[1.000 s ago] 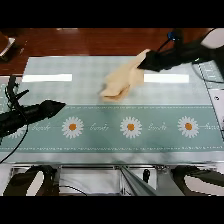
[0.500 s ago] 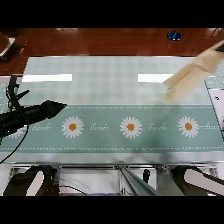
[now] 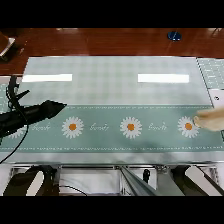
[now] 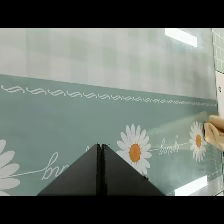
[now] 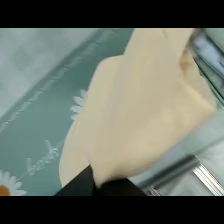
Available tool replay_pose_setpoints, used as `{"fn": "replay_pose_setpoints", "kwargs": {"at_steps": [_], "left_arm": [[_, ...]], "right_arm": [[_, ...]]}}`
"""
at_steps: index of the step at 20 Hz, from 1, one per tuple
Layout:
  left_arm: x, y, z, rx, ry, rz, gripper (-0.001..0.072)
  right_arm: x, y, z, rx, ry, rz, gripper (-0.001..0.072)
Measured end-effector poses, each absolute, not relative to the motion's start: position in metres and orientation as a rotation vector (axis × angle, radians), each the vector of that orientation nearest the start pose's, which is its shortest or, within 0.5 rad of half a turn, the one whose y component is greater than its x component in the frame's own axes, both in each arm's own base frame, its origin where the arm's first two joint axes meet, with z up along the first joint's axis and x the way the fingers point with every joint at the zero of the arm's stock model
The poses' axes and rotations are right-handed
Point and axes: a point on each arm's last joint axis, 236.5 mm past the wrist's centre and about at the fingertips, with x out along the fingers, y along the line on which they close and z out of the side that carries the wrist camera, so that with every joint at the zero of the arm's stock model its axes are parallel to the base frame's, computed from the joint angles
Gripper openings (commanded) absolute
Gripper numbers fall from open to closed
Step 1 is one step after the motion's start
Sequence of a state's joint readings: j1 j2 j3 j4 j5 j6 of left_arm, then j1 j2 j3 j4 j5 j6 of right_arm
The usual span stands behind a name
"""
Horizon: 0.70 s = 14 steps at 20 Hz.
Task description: Fold the shirts.
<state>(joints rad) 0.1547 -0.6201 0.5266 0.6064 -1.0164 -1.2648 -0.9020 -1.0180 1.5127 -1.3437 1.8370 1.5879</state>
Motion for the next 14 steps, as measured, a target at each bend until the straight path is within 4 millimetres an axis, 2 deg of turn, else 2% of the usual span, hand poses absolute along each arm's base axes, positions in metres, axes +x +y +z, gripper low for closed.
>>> {"fn": "replay_pose_setpoints", "kwargs": {"at_steps": [2,4,5,6,7,10,11,12,14], "left_arm": [[0.281,-0.123,0.076,-0.697,0.858,-0.447,0.0018],[0.282,-0.122,0.076,-0.697,0.854,-0.444,0.0018],[0.283,-0.121,0.076,-0.697,0.849,-0.440,0.0018],[0.284,-0.121,0.077,-0.698,0.845,-0.437,0.0018],[0.285,-0.120,0.077,-0.697,0.843,-0.435,0.0018],[0.290,-0.116,0.078,-0.698,0.820,-0.416,0.0019],[0.294,-0.113,0.079,-0.699,0.805,-0.404,0.0019],[0.299,-0.109,0.081,-0.700,0.782,-0.384,0.0019],[0.314,-0.099,0.090,-0.699,0.729,-0.350,0.0019]], "right_arm": [[0.145,-0.187,0.155,0.733,1.236,-0.775,0.0024],[0.104,-0.188,0.136,0.761,1.279,-0.920,0.0025],[0.090,-0.184,0.126,0.773,1.305,-0.965,0.0060],[0.076,-0.181,0.116,0.784,1.334,-1.008,0.0277],[0.060,-0.177,0.106,0.794,1.371,-1.058,0.0416],[0.031,-0.171,0.085,0.799,1.435,-1.164,0.0406],[0.030,-0.176,0.085,0.786,1.415,-1.184,0.0402],[0.034,-0.184,0.087,0.770,1.368,-1.200,0.0350],[0.058,-0.208,0.100,0.733,1.217,-1.189,0.0024]]}}
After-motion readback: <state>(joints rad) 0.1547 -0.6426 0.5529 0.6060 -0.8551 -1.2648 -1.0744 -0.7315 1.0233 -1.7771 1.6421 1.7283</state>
